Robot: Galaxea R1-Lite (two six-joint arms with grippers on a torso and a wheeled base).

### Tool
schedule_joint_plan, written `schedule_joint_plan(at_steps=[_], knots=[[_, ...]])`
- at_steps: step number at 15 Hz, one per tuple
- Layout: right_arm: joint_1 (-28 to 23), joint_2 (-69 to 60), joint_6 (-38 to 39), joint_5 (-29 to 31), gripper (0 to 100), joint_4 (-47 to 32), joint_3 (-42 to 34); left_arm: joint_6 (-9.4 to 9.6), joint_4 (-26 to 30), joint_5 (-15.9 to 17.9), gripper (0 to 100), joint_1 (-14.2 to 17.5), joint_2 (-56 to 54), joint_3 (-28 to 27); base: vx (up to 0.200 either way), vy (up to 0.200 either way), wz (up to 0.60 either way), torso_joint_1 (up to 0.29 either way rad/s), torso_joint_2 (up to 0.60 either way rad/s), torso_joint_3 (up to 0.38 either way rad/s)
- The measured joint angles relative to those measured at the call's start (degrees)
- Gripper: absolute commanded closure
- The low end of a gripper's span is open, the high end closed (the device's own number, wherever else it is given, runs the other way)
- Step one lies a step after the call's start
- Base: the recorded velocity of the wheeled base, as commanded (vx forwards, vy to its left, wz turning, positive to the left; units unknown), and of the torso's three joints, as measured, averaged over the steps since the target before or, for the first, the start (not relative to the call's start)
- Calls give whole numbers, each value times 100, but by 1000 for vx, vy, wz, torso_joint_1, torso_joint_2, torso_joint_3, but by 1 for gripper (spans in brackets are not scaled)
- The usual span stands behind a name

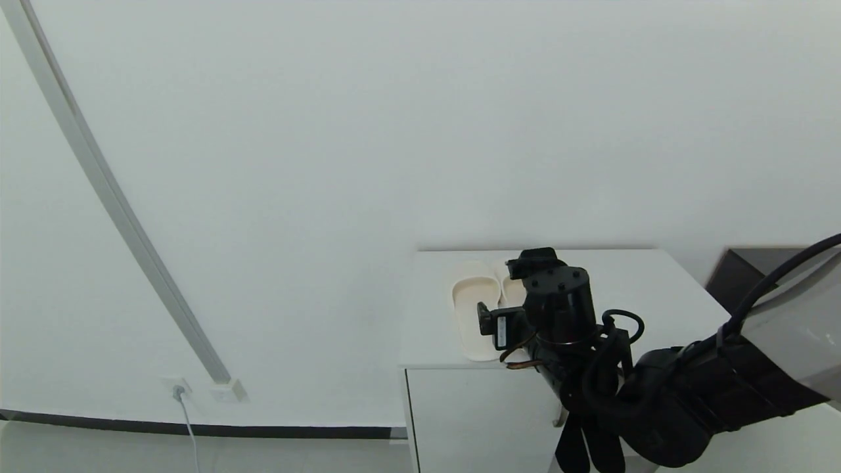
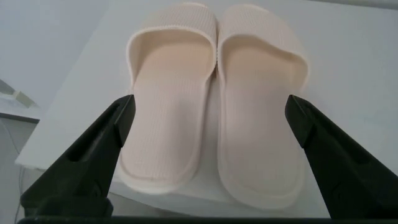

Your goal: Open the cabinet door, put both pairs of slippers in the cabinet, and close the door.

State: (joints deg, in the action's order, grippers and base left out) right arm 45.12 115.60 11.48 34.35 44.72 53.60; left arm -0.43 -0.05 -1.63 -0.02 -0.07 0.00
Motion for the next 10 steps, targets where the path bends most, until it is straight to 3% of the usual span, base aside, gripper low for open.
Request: schedule_joint_plan(at_steps=[5,10], knots=[[-55,466,-10,-112,0,393,102,-12,-2,-6,100,0,0,0,0,0,0,0,0,0],[-290,1047,-43,-193,0,414,756,-9,0,-11,100,0,0,0,0,0,0,0,0,0]])
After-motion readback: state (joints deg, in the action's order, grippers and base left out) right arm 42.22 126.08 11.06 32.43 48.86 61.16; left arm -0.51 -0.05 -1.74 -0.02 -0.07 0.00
